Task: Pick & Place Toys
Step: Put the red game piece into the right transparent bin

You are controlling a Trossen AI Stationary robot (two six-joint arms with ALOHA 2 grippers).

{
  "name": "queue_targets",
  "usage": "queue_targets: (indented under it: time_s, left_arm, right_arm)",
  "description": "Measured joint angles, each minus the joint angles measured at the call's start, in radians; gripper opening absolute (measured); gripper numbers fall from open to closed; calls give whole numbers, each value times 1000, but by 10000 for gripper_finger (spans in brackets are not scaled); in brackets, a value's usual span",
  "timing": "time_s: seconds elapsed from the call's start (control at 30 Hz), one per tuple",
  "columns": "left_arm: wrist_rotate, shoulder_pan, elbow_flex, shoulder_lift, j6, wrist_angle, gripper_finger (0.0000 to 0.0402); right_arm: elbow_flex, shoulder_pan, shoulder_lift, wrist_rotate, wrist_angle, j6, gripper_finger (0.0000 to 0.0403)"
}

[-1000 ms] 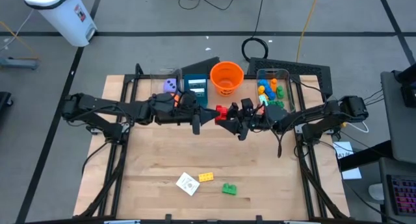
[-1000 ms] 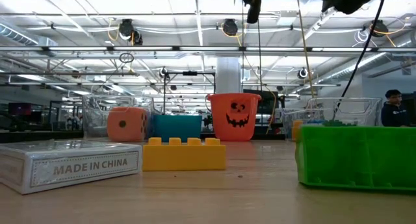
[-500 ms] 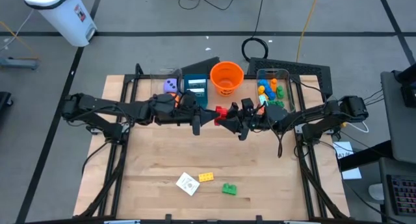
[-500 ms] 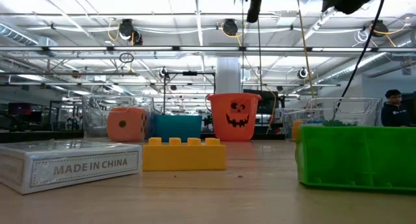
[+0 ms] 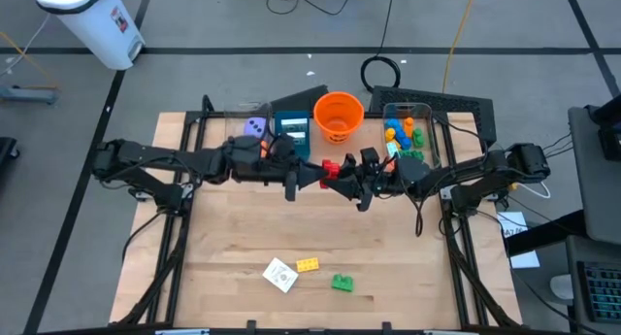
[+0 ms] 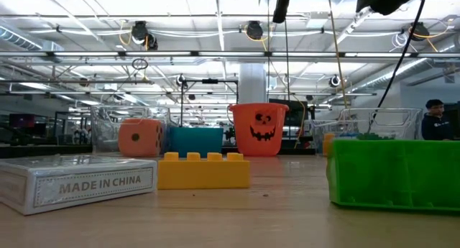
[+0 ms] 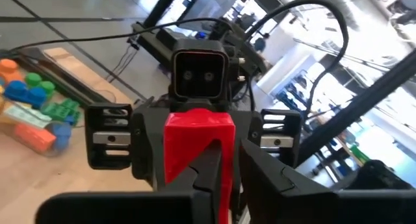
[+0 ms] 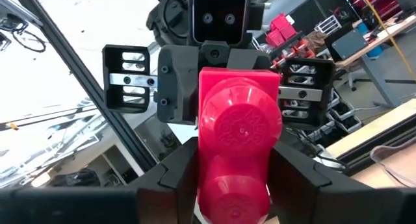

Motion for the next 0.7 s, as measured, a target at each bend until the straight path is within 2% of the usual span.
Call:
queue_targets:
  time_s: [0.13, 0.43, 0.57, 0.7]
  left_arm:
    - [29, 15, 0, 0, 0, 7, 83]
    - [42, 17, 0, 0, 6, 14, 194]
    - [72, 25, 0, -28, 29, -21, 216]
    - [76, 26, 0, -74, 62, -117, 220]
  right_arm:
    - [0, 0, 0, 2, -2, -13, 138]
    - [0, -2, 0, 6, -5, -25, 139]
    - [0, -19, -4, 4, -3, -24, 140]
    - [0, -43, -37, 5, -26, -30, 140]
